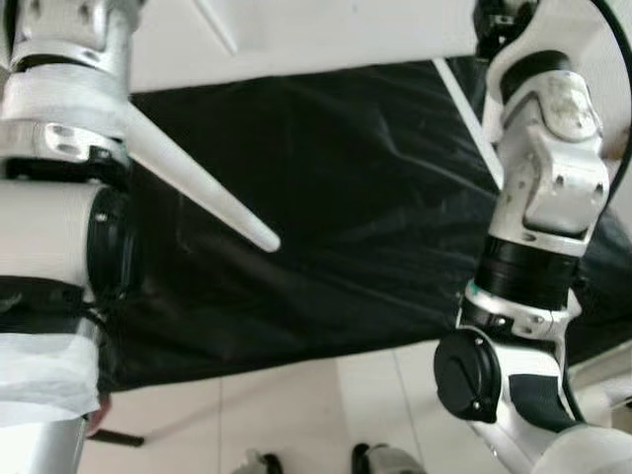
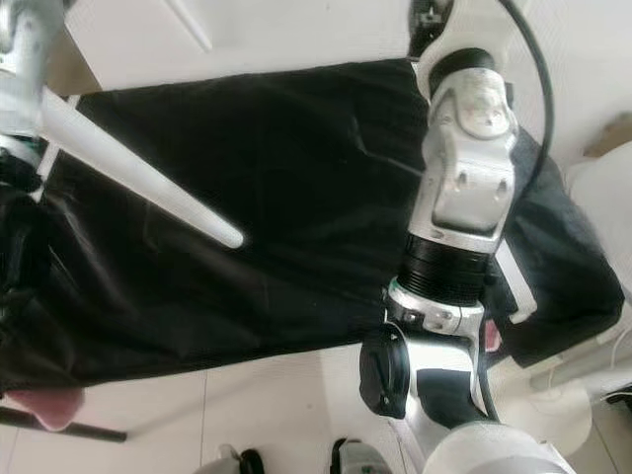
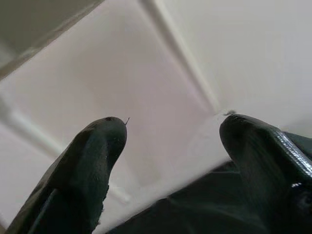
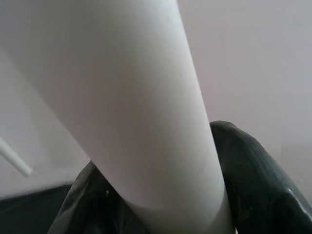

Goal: Building children table

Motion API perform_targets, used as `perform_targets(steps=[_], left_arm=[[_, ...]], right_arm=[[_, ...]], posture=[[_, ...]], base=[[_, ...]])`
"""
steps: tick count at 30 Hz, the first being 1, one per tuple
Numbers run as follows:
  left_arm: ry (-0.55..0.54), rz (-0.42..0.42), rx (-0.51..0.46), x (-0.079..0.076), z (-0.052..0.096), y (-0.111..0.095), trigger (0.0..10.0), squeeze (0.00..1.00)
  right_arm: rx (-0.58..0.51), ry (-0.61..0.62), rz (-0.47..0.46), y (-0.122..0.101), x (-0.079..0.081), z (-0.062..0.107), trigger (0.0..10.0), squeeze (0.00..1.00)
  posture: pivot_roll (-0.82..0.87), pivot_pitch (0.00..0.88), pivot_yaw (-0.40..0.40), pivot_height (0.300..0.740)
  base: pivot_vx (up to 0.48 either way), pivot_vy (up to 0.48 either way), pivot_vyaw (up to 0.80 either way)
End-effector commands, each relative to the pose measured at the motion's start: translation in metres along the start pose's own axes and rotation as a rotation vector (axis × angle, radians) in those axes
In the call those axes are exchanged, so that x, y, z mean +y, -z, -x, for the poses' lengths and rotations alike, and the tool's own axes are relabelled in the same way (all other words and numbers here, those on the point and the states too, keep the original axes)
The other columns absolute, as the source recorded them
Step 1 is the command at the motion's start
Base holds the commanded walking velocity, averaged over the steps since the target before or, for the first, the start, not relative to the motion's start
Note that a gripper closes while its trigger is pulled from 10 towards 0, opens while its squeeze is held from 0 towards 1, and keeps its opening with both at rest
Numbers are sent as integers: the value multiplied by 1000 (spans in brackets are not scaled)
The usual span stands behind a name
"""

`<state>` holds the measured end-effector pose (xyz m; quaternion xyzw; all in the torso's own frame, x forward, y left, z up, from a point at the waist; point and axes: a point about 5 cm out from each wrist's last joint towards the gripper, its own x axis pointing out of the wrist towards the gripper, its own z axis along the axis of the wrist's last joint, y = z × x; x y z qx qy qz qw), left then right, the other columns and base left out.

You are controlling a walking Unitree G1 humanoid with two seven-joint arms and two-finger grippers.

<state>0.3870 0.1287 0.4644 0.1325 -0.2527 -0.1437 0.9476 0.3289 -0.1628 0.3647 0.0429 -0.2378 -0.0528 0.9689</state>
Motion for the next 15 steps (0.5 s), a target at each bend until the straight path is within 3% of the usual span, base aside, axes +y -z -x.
perform_targets(steps=[1,4,5,6,15], left_arm=[[90,10,-21,-17,-5,-5,10000,0],[243,13,2,-47,-9,5,10000,0],[243,13,2,-47,-9,5,10000,0],[337,13,7,-59,-8,9,10000,0],[396,0,60,-58,-1,30,10000,0]], right_arm=[[120,-11,-86,27,1,7,0,0],[180,18,-77,43,-5,27,0,0],[180,18,-77,43,-5,27,0,0],[189,12,-78,46,-2,37,0,0],[242,45,-62,60,-5,60,0,0]], posture=[[-29,161,76,740],[-22,173,68,740],[-22,173,68,740],[-20,170,69,740],[-29,163,81,740]], base=[[0,0,0],[0,0,0],[0,0,0],[0,0,0],[0,0,0]])
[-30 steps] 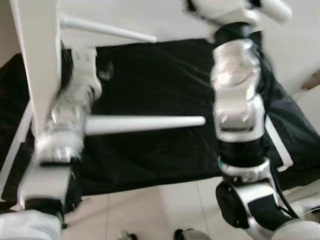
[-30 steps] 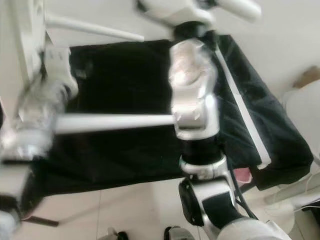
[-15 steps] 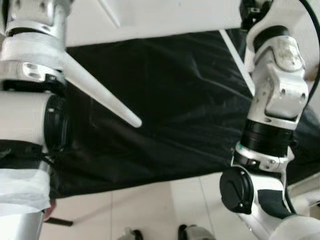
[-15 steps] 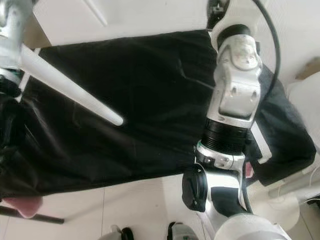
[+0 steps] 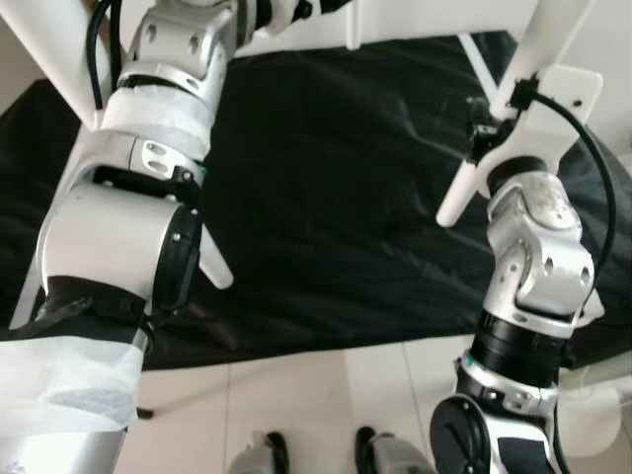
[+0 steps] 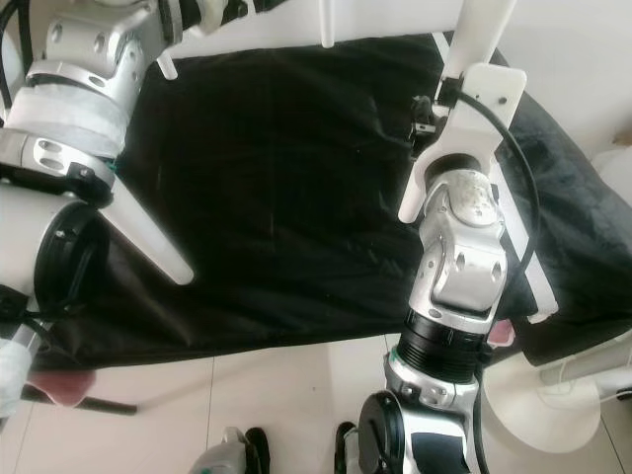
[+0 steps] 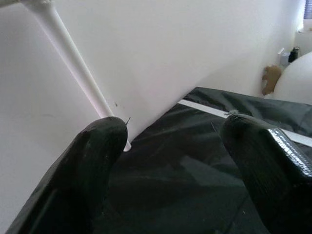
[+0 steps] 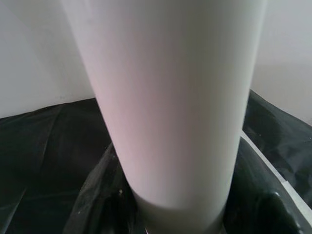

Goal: Building children table

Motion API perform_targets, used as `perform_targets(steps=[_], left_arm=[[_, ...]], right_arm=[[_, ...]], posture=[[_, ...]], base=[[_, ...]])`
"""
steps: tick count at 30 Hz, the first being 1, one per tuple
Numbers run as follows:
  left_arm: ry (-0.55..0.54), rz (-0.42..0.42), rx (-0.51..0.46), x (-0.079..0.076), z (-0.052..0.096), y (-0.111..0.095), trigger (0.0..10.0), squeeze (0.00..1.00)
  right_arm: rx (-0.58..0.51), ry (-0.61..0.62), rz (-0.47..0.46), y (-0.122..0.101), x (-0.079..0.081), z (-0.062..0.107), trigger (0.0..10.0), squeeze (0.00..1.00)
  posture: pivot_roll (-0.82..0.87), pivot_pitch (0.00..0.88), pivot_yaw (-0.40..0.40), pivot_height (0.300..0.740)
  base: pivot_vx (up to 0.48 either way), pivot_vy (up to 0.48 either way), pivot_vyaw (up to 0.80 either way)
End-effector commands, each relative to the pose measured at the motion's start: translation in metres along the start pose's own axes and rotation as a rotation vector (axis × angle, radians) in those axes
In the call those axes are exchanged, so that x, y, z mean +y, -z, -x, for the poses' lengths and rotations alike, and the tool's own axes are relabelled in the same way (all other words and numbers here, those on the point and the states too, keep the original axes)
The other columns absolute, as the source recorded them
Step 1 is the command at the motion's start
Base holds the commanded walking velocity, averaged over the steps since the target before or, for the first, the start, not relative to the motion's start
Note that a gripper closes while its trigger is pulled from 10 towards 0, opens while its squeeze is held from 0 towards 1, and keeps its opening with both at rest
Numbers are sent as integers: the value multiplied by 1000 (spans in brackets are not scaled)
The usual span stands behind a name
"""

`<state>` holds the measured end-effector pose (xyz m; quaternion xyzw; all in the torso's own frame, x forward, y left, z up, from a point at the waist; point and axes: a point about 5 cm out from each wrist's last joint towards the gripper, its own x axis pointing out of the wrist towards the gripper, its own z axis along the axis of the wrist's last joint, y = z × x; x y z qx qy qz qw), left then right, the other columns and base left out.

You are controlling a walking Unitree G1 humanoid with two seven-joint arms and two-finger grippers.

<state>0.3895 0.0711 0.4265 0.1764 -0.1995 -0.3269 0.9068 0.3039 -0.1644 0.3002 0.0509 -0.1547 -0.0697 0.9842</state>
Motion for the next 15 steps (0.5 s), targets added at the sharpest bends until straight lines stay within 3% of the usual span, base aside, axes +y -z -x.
perform_targets(steps=[1,2,3,4,5,10,11,15], left_arm=[[14,-6,23,5,8,11,10000,0],[14,-6,23,5,8,11,10000,0],[40,14,27,3,10,16,10000,0],[57,27,29,2,11,20,10000,0],[73,36,39,1,15,27,10000,0],[113,38,22,2,34,47,10000,0],[152,41,42,1,51,65,10000,0],[180,61,65,0,63,77,10000,0]], right_arm=[[77,2,-64,17,3,8,0,0],[77,2,-64,17,3,8,0,0],[79,8,-61,18,1,10,1020,0],[82,11,-58,19,0,11,7137,0],[82,15,-59,20,-3,15,10000,0],[51,38,-27,25,-15,31,10000,0],[47,34,-13,34,-19,46,10000,0],[48,25,9,41,-20,55,10000,0]], posture=[[-29,163,81,740],[-29,163,81,740],[-32,162,79,740],[-32,162,79,740],[-31,163,77,740],[-33,166,73,740],[-30,170,63,740],[-29,170,59,740]], base=[[0,0,0],[0,0,0],[0,0,0],[0,0,0],[0,0,0],[0,0,0],[0,0,0],[0,0,0]])
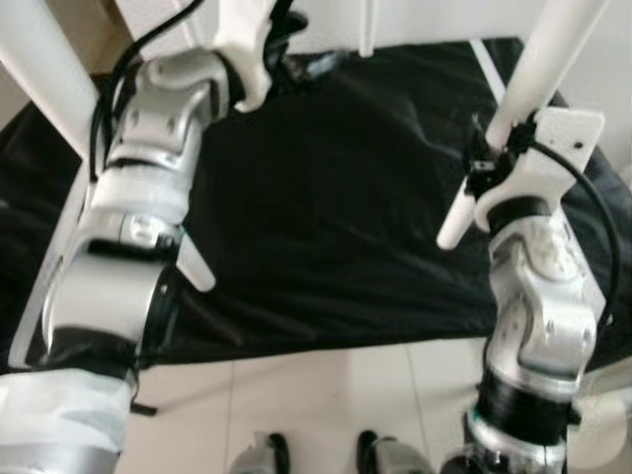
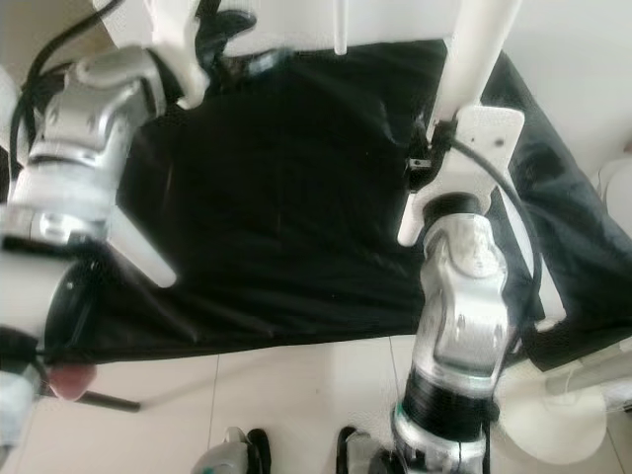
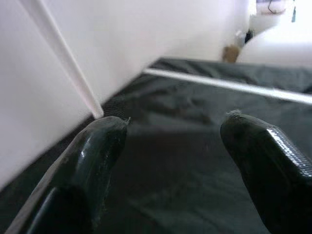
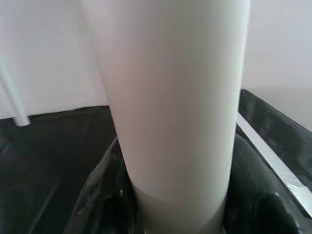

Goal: Building children table

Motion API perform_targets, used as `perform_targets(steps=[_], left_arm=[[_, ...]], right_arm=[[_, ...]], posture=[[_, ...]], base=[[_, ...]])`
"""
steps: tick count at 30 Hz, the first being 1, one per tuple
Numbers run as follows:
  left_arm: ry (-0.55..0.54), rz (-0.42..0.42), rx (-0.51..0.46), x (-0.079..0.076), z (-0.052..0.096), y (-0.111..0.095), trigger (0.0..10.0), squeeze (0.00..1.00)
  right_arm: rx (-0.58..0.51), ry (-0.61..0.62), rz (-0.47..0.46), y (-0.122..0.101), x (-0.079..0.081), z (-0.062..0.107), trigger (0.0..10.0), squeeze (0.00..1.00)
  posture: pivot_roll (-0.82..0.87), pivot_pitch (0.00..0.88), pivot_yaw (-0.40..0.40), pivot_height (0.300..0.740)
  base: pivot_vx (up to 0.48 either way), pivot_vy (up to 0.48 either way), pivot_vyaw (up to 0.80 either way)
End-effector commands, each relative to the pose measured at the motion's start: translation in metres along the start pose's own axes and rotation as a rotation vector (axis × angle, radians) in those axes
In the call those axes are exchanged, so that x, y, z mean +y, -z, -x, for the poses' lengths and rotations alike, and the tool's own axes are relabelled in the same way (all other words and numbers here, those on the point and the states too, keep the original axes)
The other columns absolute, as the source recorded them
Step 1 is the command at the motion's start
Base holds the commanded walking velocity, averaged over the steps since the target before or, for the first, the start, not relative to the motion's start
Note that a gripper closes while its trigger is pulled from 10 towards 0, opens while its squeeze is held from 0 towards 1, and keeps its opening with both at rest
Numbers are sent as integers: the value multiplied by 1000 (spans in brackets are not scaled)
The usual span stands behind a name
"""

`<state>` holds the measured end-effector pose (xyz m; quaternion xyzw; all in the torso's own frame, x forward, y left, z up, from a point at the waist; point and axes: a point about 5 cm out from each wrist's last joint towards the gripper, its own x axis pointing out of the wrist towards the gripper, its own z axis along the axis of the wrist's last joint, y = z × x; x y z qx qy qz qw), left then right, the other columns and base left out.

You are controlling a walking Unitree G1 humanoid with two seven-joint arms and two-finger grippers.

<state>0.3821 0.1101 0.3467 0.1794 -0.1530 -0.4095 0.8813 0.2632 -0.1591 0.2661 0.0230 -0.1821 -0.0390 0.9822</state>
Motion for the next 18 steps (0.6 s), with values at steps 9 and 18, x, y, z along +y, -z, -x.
perform_targets(steps=[9,18], left_arm=[[27,36,-15,-4,47,27,10000,0],[30,110,-7,-24,64,47,10000,0]], right_arm=[[123,76,-25,37,-18,21,10000,482],[88,137,2,51,-31,30,10000,1000]], posture=[[-26,169,46,740],[-22,172,45,740]], base=[[0,0,0],[0,0,0]])
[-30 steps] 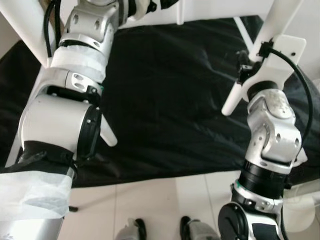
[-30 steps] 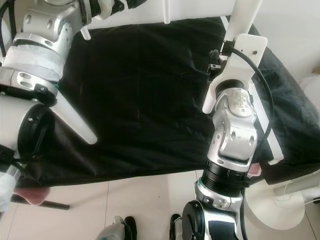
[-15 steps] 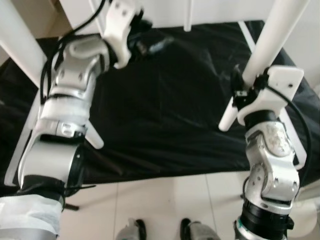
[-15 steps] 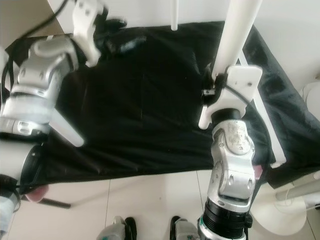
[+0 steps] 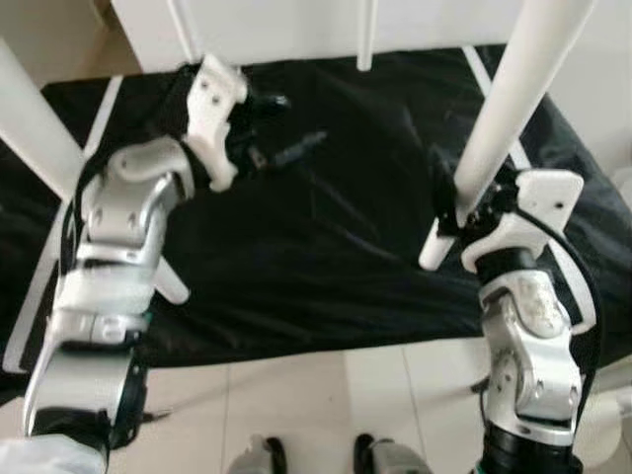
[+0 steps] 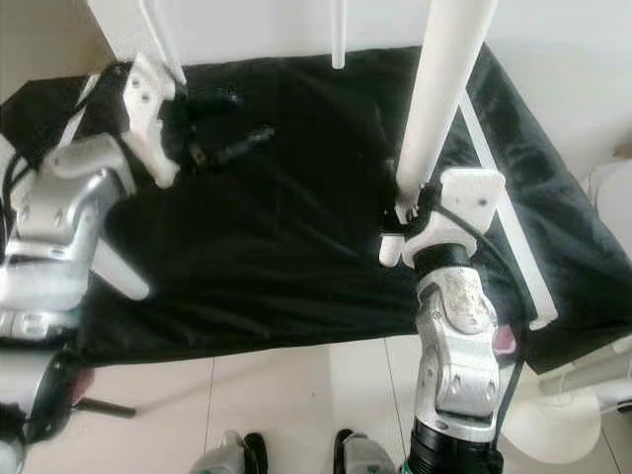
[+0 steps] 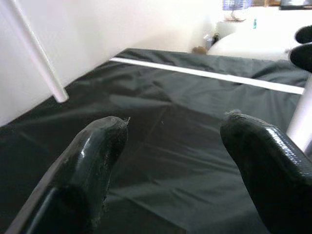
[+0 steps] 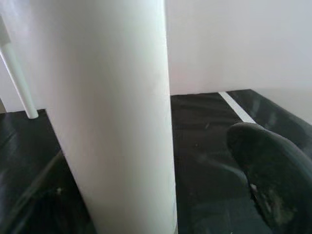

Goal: Building children table

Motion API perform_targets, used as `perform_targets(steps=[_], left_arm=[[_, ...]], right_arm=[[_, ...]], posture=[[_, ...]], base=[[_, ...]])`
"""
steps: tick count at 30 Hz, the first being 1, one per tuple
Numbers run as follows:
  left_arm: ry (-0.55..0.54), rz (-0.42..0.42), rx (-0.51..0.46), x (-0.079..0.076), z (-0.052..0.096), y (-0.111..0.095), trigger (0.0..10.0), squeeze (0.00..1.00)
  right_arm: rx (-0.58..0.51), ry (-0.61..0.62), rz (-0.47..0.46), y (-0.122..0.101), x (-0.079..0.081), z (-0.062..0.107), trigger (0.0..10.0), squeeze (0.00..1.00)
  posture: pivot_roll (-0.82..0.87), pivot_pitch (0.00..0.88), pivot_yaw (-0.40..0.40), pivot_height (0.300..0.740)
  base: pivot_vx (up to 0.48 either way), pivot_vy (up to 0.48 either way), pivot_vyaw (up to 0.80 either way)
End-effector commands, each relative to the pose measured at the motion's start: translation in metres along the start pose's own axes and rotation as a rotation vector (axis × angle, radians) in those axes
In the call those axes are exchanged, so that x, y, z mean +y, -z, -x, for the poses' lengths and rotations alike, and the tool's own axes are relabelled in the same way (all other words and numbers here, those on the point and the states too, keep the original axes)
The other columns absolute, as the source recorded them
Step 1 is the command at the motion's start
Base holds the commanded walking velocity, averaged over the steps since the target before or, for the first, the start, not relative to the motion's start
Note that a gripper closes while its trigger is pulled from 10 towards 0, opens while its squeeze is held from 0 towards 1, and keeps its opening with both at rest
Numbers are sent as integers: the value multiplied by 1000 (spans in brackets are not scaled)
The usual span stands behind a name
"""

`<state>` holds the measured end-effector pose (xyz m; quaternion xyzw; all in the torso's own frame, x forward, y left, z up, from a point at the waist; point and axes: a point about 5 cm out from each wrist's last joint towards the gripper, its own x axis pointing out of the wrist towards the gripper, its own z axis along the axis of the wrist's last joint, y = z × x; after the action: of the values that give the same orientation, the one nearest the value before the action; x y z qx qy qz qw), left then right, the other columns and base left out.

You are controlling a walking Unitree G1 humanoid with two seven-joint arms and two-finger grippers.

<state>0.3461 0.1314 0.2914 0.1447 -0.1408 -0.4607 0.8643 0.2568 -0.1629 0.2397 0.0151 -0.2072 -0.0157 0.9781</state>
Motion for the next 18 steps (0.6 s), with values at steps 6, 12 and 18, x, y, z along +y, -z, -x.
perform_targets(steps=[6,12,18], left_arm=[[11,106,-15,-14,27,14,10000,0],[85,199,-2,-40,35,29,10000,0],[-94,324,-55,-55,39,44,10000,0]], right_arm=[[173,176,-21,39,-24,24,10000,376],[162,127,-52,48,-18,30,10000,0],[145,112,-37,55,-13,38,10000,0]], posture=[[-22,176,48,740],[-10,182,48,740],[-13,184,51,740]], base=[[0,0,0],[0,0,0],[0,0,0]])
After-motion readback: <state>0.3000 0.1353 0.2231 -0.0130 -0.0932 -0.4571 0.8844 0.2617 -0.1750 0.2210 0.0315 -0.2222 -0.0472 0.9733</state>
